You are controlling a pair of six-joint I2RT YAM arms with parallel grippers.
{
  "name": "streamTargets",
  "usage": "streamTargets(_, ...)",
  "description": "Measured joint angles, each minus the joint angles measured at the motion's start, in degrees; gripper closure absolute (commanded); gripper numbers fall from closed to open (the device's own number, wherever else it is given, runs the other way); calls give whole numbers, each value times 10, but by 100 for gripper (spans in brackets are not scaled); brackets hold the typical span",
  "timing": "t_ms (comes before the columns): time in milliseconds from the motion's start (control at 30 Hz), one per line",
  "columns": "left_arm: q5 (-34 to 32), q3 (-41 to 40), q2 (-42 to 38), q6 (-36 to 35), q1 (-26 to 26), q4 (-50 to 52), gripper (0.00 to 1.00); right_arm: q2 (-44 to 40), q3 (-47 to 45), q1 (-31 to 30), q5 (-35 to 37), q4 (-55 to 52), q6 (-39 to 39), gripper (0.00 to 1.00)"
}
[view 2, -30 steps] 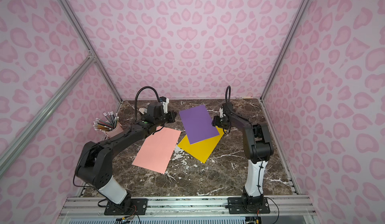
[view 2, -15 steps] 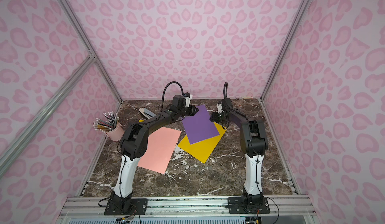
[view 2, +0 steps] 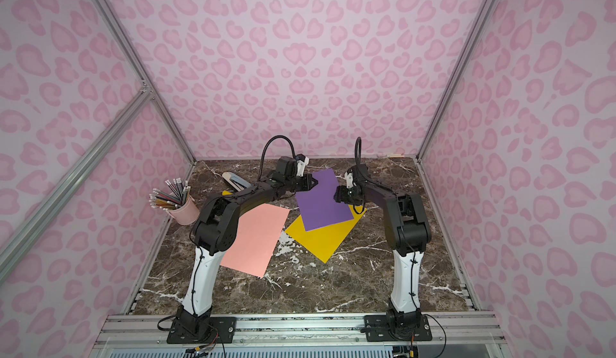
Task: Fold the rectangular paper in half along the long edge
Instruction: Adjust the paper at the center of the board, then pick up the paper from the paper.
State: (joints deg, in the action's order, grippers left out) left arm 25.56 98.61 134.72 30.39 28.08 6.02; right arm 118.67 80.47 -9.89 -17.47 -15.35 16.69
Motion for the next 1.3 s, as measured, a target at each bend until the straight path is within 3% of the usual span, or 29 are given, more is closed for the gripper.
streamTargets(300, 14, -19, -3, -9, 0, 29, 96, -87, -123, -46, -4, 1, 18, 36)
streamTargets(700, -5, -194, -165, -35, 22, 56, 96, -248, -307, -44, -22, -19, 43, 35)
streamTargets(933, -2, -170, -172, -58, 98, 70, 96, -293, -302, 20, -53, -58, 57, 33)
streamTargets(1300, -22, -81, -68, -55, 120, 101, 96, -236, -281, 67, -69, -23, 80, 32)
